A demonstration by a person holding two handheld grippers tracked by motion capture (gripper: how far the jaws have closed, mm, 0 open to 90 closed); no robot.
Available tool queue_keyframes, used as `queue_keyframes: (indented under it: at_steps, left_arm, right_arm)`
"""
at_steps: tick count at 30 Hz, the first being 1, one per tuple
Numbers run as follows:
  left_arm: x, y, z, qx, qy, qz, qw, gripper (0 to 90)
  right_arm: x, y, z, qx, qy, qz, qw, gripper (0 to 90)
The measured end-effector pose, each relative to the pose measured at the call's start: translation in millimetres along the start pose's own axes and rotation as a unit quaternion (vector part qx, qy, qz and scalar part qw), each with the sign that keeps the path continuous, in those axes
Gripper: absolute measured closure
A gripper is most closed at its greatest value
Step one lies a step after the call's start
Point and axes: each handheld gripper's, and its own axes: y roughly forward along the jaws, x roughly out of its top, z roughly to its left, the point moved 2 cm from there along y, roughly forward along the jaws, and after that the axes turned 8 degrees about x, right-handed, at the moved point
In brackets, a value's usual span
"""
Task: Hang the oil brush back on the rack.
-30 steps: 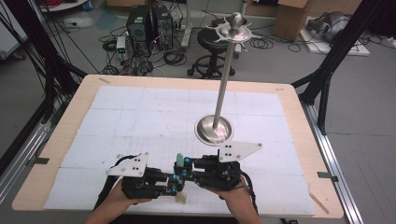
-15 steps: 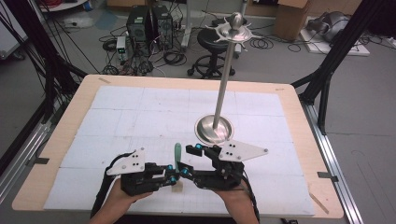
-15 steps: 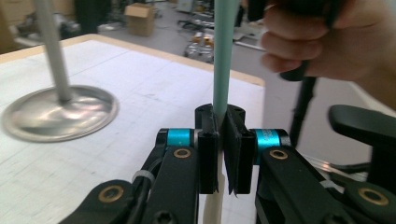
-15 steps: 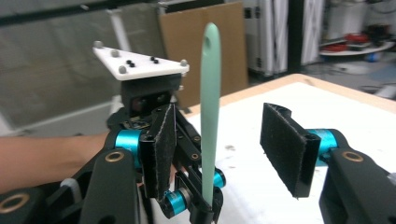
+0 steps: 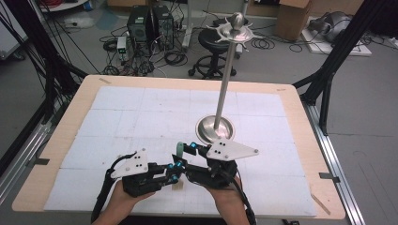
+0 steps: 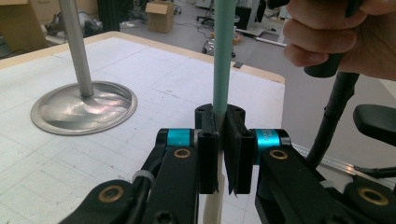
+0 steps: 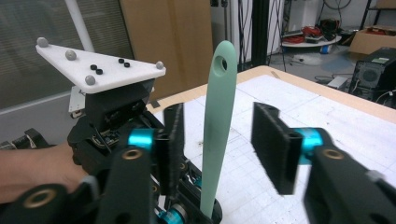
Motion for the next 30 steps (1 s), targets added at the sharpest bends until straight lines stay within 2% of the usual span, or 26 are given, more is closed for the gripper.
queue_keyframes:
  at_steps: [1,2,3,4,6,9,10,11,12,15,16,17,18,23,26,27,28,29,30]
  left_arm:
    - [-0.3,-0.1,0.0,0.0,0.003,0.002,1.0,84.0]
    - [-0.3,-0.1,0.0,0.0,0.003,0.002,1.0,84.0]
    - [-0.4,-0.2,0.0,-0.002,0.003,0.004,1.0,84.0]
    - [-0.5,-0.4,-0.3,-0.004,0.004,0.004,1.0,84.0]
    - [-0.5,-0.6,-0.5,-0.011,0.005,0.002,0.9999,83.8]
    - [-0.4,-1.5,-1.7,-0.029,0.006,0.0,0.9996,83.6]
    - [-0.4,-3.2,-1.6,-0.046,0.009,0.001,0.9989,83.4]
    - [-0.4,-3.2,-1.6,-0.046,0.009,0.001,0.9989,83.2]
    - [-0.4,-4.1,-1.7,-0.052,0.008,0.0,0.9986,82.7]
    - [0.7,-8.7,1.1,-0.075,-0.001,-0.012,0.9971,69.9]
    - [1.8,-11.3,2.7,-0.092,-0.009,-0.016,0.9956,66.8]
    - [1.8,-11.3,2.7,-0.092,-0.009,-0.016,0.9956,63.6]
    - [2.0,-12.2,3.2,-0.103,-0.011,-0.016,0.9945,61.5]
    - [1.1,-13.7,2.1,-0.152,-0.006,-0.014,0.9883,56.4]
    - [1.1,-14.2,1.8,-0.179,-0.006,-0.02,0.9836,56.4]
    - [1.1,-14.2,1.8,-0.179,-0.006,-0.02,0.9836,56.4]
    - [1.1,-14.4,2.1,-0.188,-0.007,-0.02,0.9818,56.5]
    - [1.1,-14.4,2.1,-0.188,-0.007,-0.02,0.9818,56.5]
    - [1.0,-14.6,2.0,-0.197,-0.007,-0.022,0.9801,56.8]
  right_arm:
    - [0.4,0.3,-0.2,0.002,0.001,-0.001,1.0,66.1]
    - [0.4,0.3,-0.2,0.002,0.001,-0.001,1.0,66.1]
    - [0.8,0.2,-1.0,0.011,-0.003,-0.001,0.9999,75.4]
    - [0.8,0.2,-1.0,0.011,-0.003,-0.001,0.9999,75.4]
    - [1.1,-0.7,-2.4,0.031,0.001,0.0,0.9995,79.5]
    - [1.6,-1.7,-2.6,0.058,-0.001,0.0,0.9983,81.6]
    - [1.8,-1.9,-2.6,0.069,-0.003,0.0,0.9976,81.9]
    - [1.8,-1.9,-2.6,0.069,-0.003,0.0,0.9976,81.9]
    - [1.8,-3.0,-2.8,0.087,-0.005,-0.001,0.9962,82.5]
    - [1.5,-6.5,-4.2,0.124,-0.006,-0.008,0.9923,82.8]
    - [1.1,-7.4,-5.5,0.136,-0.007,-0.012,0.9906,82.8]
    - [1.1,-7.4,-5.5,0.136,-0.007,-0.012,0.9906,82.8]
    - [-0.6,-9.0,-6.9,0.155,-0.003,-0.017,0.9877,82.8]
    - [-5.1,-9.6,-11.4,0.202,0.002,-0.031,0.9789,82.8]
    - [-5.9,-9.4,-13.0,0.233,0.001,-0.039,0.9718,82.8]
    - [-5.9,-9.4,-13.0,0.233,0.001,-0.039,0.9718,82.8]
    - [-5.9,-9.4,-14.6,0.247,0.001,-0.046,0.968,82.8]
    - [-6.0,-9.6,-15.0,0.254,0.003,-0.049,0.9659,82.8]
    - [-6.0,-9.4,-15.8,0.261,0.002,-0.052,0.964,82.8]
